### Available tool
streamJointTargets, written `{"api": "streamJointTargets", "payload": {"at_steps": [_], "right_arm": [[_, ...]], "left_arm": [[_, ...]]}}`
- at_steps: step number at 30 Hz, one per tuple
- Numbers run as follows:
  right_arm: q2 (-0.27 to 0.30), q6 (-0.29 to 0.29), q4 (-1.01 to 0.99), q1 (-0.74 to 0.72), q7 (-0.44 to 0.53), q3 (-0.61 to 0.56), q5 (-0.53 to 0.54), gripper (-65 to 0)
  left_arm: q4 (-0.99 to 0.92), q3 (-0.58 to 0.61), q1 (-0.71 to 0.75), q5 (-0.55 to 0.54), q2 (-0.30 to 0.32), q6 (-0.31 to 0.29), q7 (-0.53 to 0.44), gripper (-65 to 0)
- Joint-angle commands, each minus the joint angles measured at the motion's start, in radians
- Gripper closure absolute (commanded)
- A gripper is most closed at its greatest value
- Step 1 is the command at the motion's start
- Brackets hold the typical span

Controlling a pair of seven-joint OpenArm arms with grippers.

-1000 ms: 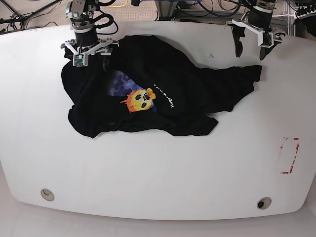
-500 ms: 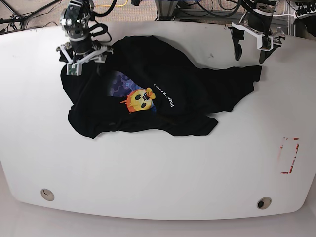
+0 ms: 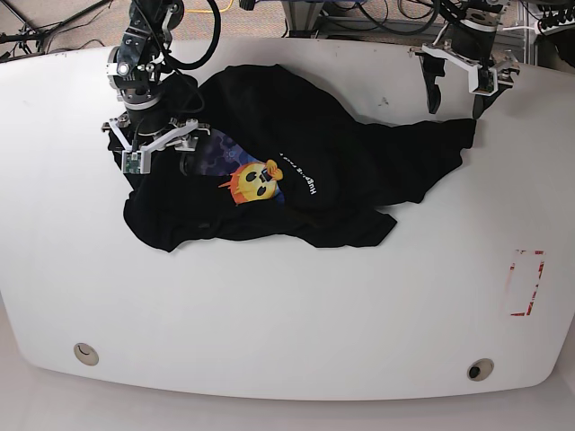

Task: Fold the T-shirt properly
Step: 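Lower both grippers toward the black T-shirt's edges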

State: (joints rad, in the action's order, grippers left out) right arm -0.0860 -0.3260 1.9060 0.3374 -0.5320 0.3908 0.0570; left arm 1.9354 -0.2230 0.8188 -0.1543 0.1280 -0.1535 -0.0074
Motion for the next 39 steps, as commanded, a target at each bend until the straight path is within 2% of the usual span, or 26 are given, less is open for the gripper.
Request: {"api": "streamJointTargets", "payload": {"at_steps": [1,9,11,21,31,33,39], "right_arm": [[0.004,-0.014,0.005,0.019,0.036,0.000,0.012,-47.7],[0.005,-0.029,-0.013,0.018,0.058,0.001,0.013,-47.6],[0.010,-0.008,-0.047,-0.010,0.072,0.000,0.006,-47.5],[0.027,0.001,-0.074,-0.038,0.077,0.008,0.024,-47.6],[0.046,-0.006,-0.041,-0.023,0.058,0.063,0.162,-47.6],[0.045,-0.012,-0.032,0.012,0.055,0.134,0.298,-47.6],[0.032,-0.035,-0.053,0.021,0.048,0.188,0.329,-47.8]], "left_arm": [[0.012,-0.006,0.006,-0.001,0.009,0.004,-0.024,-43.4],[0.002,-0.004,0.002,-0.002,0.009,0.003,-0.023,-43.4],[-0.008,-0.004,0.002,-0.003,0.012,0.004,-0.030,-43.7],[-0.040,-0.003,-0.002,-0.006,0.017,0.004,-0.034,-43.6],[-0.040,-0.003,-0.004,-0.020,0.021,0.000,-0.036,-43.7],[-0.024,-0.015,0.002,-0.024,0.020,0.004,-0.044,-43.5],[-0.022,-0.023,0.003,-0.028,0.023,0.002,-0.042,-43.4]]}}
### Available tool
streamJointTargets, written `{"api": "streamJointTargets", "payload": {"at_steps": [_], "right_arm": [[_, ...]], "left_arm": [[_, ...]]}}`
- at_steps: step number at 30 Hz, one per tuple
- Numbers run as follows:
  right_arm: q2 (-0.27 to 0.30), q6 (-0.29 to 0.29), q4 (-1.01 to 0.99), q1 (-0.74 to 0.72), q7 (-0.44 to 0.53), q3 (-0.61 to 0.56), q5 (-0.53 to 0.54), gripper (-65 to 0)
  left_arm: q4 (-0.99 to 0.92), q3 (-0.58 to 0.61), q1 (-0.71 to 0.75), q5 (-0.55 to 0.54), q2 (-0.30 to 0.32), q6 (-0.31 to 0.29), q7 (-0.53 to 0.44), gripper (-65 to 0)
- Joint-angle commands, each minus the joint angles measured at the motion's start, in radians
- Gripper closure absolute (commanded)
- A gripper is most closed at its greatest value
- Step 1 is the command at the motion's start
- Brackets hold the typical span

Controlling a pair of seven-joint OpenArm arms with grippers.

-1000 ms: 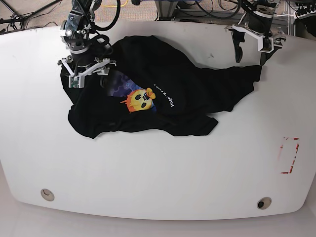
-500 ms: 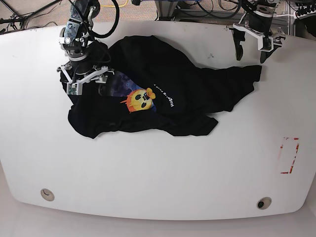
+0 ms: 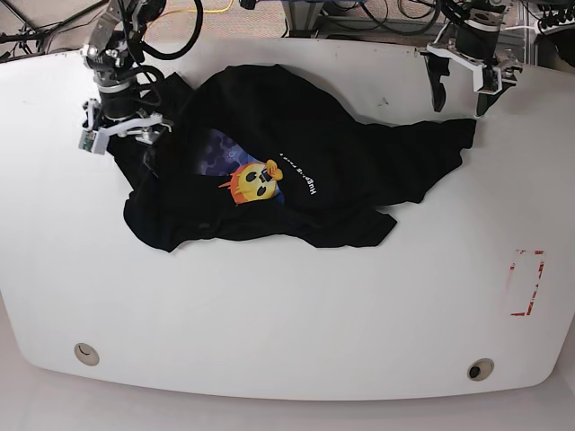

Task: Fold the T-shirt properly
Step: 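Lower both grippers toward the black T-shirt's edges, then grasp the shirt edge with the right gripper and the hem with the left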

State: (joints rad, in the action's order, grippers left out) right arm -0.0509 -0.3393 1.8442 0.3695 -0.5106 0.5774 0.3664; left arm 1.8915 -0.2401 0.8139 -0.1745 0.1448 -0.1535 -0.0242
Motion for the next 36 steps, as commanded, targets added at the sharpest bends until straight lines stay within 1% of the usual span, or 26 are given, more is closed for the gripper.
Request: {"api": "streamJointTargets", "payload": {"at_steps": [1,4,6,14,16,26,28,36], "right_arm": [[-0.008,-0.026,0.005,-0.011,0.026,0.008,0.017,-47.9],[-0.024,-0.041,-0.009,-0.012,0.025,0.025,0.002,-48.0],[-0.049,-0.061,-0.010,-0.004,0.027,0.047,-0.002,-48.0],[-0.059,-0.095,-0.035,-0.013,0.034,0.046,0.003,-48.0],[-0.061,-0.128,-0.066,-0.050,0.032,0.061,0.003,-47.6],[-0.035,-0.136,-0.103,-0.108,-0.002,0.078,0.055,-47.6],[-0.010,-0.142,-0.116,-0.140,-0.032,0.087,0.081,-47.5],[0.034,-0.148,-0.204,-0.165,-0.063,0.096,0.147,-47.2]], "left_arm": [[0.023,-0.007,0.008,-0.007,0.007,0.002,-0.024,-43.3],[0.024,-0.011,0.009,-0.009,0.007,0.000,-0.020,-43.3],[0.023,-0.018,0.014,-0.010,0.003,0.001,-0.023,-43.2],[0.021,-0.029,0.016,-0.021,-0.003,0.002,-0.026,-43.2],[0.019,-0.038,0.010,-0.017,-0.009,0.004,-0.024,-43.3],[0.018,-0.035,0.003,-0.008,-0.005,0.003,-0.025,-43.4],[0.023,-0.033,0.001,-0.008,0.000,-0.001,-0.028,-43.5],[0.024,-0.041,-0.003,-0.007,-0.001,-0.001,-0.028,-43.8]]}}
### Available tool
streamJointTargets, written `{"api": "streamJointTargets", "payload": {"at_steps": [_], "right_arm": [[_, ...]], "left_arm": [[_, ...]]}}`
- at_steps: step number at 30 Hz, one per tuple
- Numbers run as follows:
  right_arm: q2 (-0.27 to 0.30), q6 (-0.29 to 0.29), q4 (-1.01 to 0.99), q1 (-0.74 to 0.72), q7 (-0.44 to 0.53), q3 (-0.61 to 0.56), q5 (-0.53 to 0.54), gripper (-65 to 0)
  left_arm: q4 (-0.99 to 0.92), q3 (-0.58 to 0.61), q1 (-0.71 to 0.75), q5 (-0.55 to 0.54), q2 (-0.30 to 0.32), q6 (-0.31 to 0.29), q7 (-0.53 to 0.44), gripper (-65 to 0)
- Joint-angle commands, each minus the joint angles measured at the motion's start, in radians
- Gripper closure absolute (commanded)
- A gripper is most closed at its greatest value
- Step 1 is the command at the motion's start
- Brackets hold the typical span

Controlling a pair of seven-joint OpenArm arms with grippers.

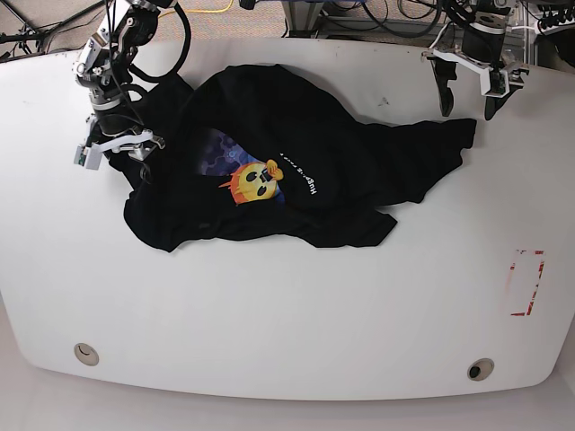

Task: Fold the T-shirt properly
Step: 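Grasp the shirt edge with the right gripper and the hem with the left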

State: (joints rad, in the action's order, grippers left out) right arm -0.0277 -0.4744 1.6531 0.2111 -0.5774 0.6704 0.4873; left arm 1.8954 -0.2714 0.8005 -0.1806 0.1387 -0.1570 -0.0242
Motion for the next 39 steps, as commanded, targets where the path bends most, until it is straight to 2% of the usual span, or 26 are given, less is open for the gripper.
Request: {"api": "streamJointTargets", "payload": {"at_steps": [1,6,22,24,32,39], "right_arm": [[0.025,-0.013,-0.045,-0.012,-0.008,0.002,0.047,-47.7],[0.043,-0.017,-0.096,-0.017,-0.029,0.005,0.070,-48.4],[0.053,-0.017,-0.055,0.002,-0.025,-0.002,0.013,-49.0],[0.067,-0.013,-0.085,-0.025,-0.007,0.005,0.004,-49.0],[0.063,-0.012,-0.158,-0.074,-0.004,-0.003,0.001,-48.5],[0.076,-0.011,-0.299,-0.160,0.003,-0.042,0.004,-47.9]], "left_arm": [[0.024,-0.008,0.009,-0.003,0.004,0.001,-0.027,-44.0],[0.028,0.000,0.007,-0.006,0.004,-0.001,-0.022,-44.4],[0.021,0.034,0.011,-0.017,0.001,-0.038,0.014,-44.7],[0.017,0.029,0.002,-0.013,0.005,-0.048,0.023,-44.5],[0.013,0.023,-0.014,-0.013,0.007,-0.034,0.025,-44.5],[0.015,0.027,-0.039,-0.009,0.013,-0.027,0.031,-44.8]]}}
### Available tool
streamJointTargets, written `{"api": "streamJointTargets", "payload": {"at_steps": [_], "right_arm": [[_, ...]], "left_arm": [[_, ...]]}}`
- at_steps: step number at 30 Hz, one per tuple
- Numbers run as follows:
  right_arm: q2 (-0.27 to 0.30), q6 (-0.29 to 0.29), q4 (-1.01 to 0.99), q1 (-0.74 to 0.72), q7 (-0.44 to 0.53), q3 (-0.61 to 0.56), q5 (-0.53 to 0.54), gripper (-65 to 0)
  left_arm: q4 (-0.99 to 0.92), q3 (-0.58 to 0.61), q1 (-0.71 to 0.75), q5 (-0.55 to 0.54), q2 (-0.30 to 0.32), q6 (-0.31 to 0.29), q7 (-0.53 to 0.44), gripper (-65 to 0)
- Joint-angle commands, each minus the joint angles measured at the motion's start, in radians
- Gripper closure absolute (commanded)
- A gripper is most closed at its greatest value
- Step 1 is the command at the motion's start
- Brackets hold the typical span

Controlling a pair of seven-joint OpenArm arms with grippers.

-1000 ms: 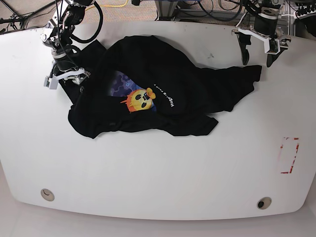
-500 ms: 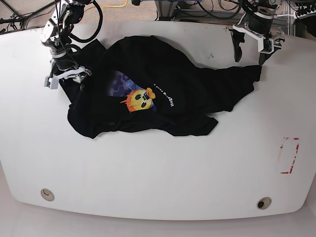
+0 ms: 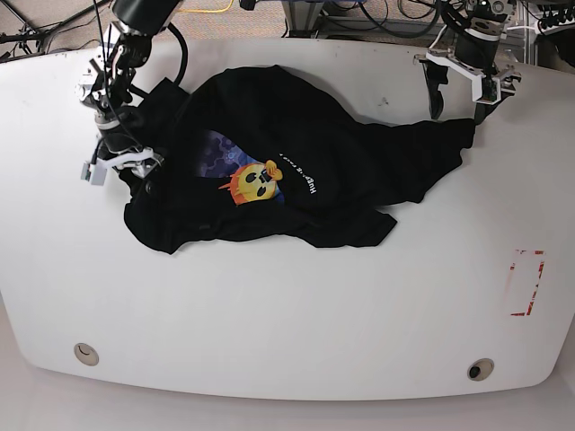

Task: Fold the T-shirt properly
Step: 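Grasp the shirt edge with the right gripper and the hem with the left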

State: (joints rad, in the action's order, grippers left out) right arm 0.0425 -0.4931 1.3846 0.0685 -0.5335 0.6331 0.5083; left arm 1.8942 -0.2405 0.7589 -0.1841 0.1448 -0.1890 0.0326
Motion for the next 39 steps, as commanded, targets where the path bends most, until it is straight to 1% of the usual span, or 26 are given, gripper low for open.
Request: {"api": "streamJointTargets", "payload": {"at_steps": [1,5,7,9,17,19,29,31,39], "right_arm": [[0.008,0.008,-0.042,-0.025,-0.041,-0.008,-0.017,-47.8],[0.019,0.009,-0.084,-0.049,-0.036,-0.018,-0.018,-47.9],[0.038,0.014,-0.101,-0.053,-0.035,-0.032,-0.024,-48.0],[0.041,0.015,-0.102,-0.053,-0.035,-0.038,-0.026,-48.0],[0.064,0.013,-0.075,-0.033,-0.037,-0.065,-0.019,-48.0],[0.074,0.008,-0.035,-0.001,-0.056,-0.078,-0.018,-47.9],[0.086,0.006,-0.009,0.023,-0.094,-0.087,-0.020,-47.6],[0.085,0.003,0.025,0.045,-0.114,-0.100,-0.015,-48.4],[0.072,0.002,0.064,0.055,-0.115,-0.112,-0.013,-48.4]], "left_arm": [[0.017,-0.004,-0.001,-0.005,0.007,0.005,-0.025,-44.8],[0.016,-0.005,-0.014,-0.005,0.009,0.007,-0.019,-44.8],[0.008,-0.003,-0.030,0.001,0.022,0.003,-0.006,-45.0],[0.005,-0.004,-0.037,0.000,0.023,0.003,-0.003,-45.0],[-0.018,0.001,-0.056,0.002,0.035,0.001,0.005,-45.0],[-0.025,0.009,-0.057,-0.001,0.038,0.002,0.002,-44.2],[-0.036,0.006,-0.058,0.003,0.031,0.002,0.003,-44.2],[-0.028,0.004,-0.056,0.003,0.025,0.003,-0.002,-44.4],[-0.016,0.004,-0.049,0.001,0.021,0.004,-0.008,-44.3]]}}
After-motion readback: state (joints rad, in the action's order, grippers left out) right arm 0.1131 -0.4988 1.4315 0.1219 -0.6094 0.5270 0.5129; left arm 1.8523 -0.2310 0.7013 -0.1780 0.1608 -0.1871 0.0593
